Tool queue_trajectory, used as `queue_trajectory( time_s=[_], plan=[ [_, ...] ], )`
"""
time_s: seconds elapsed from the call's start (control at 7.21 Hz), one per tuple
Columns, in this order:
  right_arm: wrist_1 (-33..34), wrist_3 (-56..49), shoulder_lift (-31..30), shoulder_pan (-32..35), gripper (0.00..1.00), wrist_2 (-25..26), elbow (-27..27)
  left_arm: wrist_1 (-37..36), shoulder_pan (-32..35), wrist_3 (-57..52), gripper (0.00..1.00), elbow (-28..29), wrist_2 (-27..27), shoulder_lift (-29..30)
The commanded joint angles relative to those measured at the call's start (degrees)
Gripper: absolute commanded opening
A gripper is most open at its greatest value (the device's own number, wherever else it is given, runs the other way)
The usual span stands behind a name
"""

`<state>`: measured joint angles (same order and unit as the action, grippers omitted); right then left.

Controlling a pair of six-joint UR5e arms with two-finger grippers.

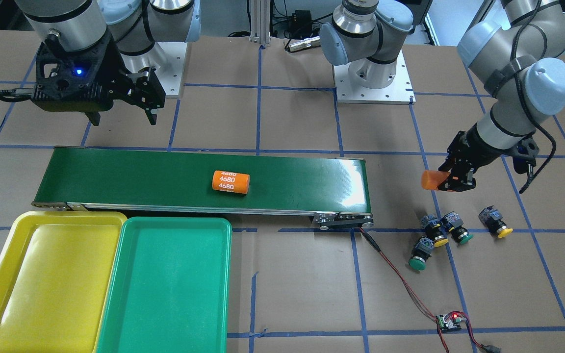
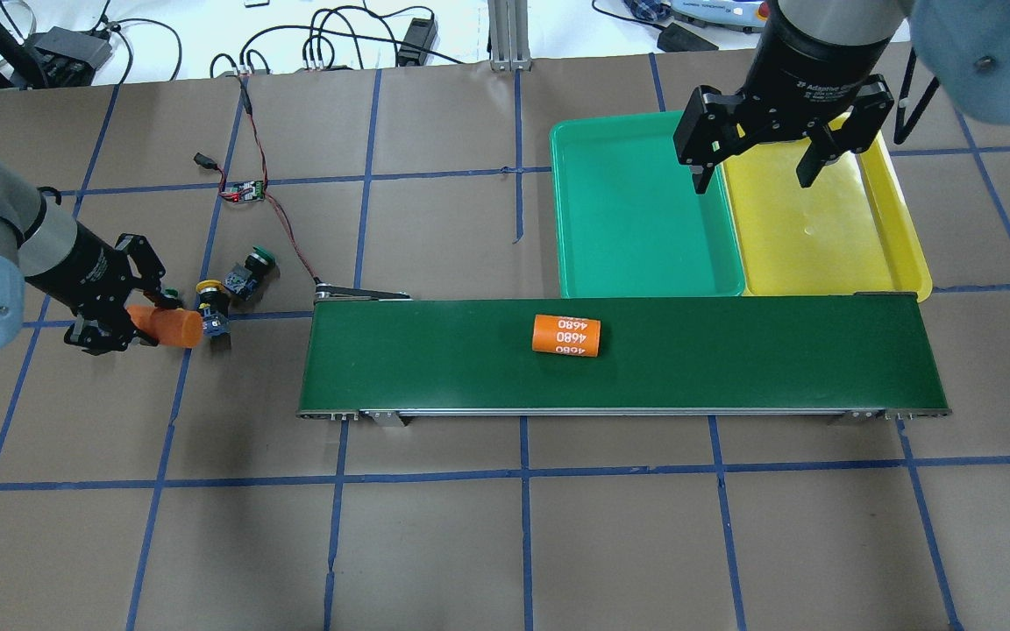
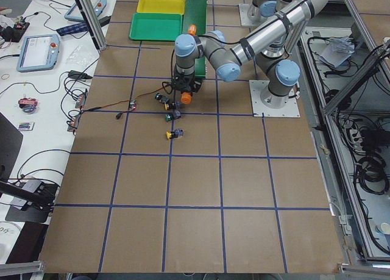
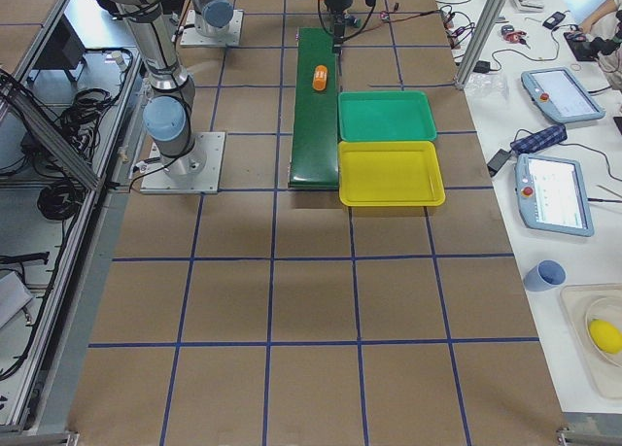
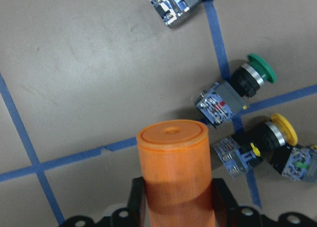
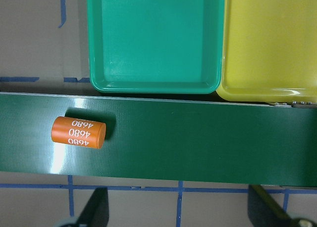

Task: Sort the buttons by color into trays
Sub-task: 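Carry the second cylinder with the left gripper over the conveyor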

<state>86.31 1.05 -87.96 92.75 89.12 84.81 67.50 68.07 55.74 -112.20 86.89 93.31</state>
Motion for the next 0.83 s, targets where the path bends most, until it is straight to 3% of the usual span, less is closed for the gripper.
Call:
queue_trajectory(
  time_s=[0.0, 0.28, 0.69],
  plan=[
    [0.0, 0.0, 0.07, -0.02, 1.0, 0.09, 0.0, 4.48, 9.84, 16.34, 0.0, 4.25, -4.77, 1.06],
    [0.0, 0.0, 0.07, -0.02, 1.0, 0.09, 0.0, 4.57, 16.18, 23.17, 0.0, 3.4, -6.81, 1.35],
    [0.0, 0.0, 0.07, -0.02, 1.0, 0.18, 0.0, 3.61, 17.53, 23.19, 0.0, -0.38, -6.82, 1.61]
  ],
)
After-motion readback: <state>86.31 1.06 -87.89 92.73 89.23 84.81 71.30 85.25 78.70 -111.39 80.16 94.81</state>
